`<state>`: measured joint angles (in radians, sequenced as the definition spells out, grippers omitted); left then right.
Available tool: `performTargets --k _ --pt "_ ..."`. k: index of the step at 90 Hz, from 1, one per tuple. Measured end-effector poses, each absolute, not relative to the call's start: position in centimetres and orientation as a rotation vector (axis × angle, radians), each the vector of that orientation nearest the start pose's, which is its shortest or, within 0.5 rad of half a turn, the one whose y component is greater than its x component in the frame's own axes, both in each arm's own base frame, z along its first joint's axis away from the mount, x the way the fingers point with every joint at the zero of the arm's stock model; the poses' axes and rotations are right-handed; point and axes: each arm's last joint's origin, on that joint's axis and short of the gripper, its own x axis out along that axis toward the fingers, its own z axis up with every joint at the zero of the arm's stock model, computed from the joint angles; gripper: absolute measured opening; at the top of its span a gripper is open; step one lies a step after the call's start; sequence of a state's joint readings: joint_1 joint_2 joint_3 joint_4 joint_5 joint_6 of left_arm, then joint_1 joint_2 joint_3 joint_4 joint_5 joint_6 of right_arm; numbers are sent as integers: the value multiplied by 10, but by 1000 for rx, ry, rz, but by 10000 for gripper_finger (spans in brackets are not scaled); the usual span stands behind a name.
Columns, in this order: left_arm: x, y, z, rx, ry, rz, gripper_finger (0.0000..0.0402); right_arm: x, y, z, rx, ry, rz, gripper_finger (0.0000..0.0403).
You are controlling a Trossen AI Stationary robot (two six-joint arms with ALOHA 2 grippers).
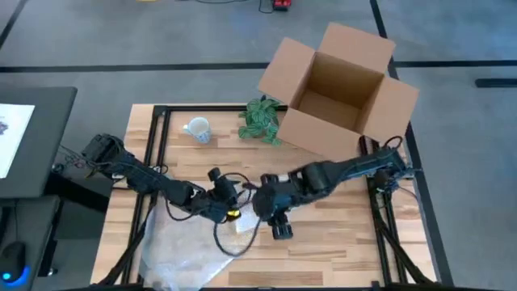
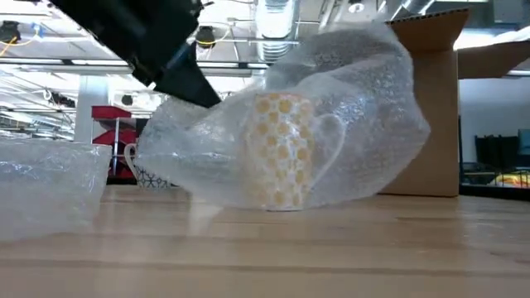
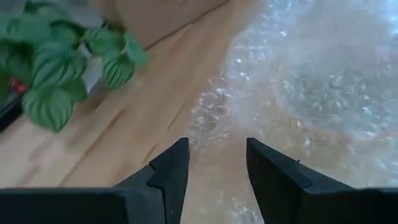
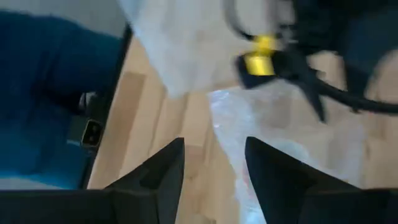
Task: Wrap mug
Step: Wrap the yellow mug
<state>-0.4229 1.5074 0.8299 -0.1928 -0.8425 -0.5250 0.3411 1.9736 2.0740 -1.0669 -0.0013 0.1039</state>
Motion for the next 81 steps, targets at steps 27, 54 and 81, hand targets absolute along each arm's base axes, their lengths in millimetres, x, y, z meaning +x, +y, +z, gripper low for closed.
performTargets --k 27,54,81 --pt "262 -98 187 10 643 595 138 429 100 261 12 1210 -17 153" --pt "230 -96 175 33 819 725 138 454 73 188 70 1387 -96 83" --pt "200 -105 173 42 875 823 138 458 70 172 48 1413 -59 5"
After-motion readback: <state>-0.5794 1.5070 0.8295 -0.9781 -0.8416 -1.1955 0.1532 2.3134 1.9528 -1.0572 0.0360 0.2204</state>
